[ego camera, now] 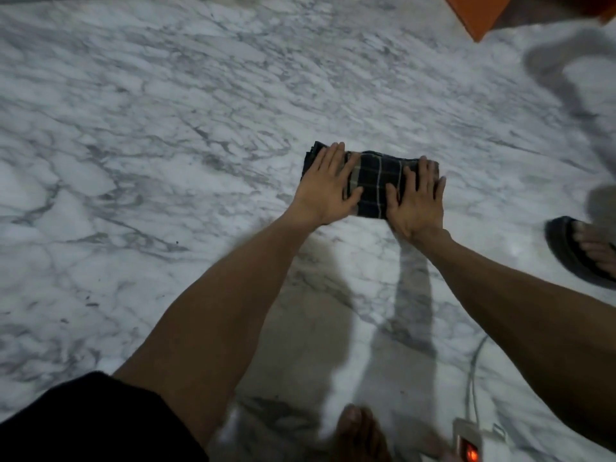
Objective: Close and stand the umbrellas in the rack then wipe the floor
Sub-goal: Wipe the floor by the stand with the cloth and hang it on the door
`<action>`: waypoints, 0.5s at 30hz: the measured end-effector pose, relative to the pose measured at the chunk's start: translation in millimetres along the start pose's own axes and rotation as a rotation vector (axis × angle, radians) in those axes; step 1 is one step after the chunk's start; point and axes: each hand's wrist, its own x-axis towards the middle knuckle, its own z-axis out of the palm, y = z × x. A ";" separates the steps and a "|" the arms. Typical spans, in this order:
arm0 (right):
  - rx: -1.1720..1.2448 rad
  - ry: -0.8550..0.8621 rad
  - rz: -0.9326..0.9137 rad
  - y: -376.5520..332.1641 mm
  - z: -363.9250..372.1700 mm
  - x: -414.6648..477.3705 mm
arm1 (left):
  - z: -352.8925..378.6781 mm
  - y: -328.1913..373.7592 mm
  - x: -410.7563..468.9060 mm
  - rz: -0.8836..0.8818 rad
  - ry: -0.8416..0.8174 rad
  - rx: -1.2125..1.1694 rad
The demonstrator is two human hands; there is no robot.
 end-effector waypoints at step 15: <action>0.016 -0.025 0.006 -202.1 25.5 -103.1 | -33.2 -178.8 -128.9 0.146 0.017 0.055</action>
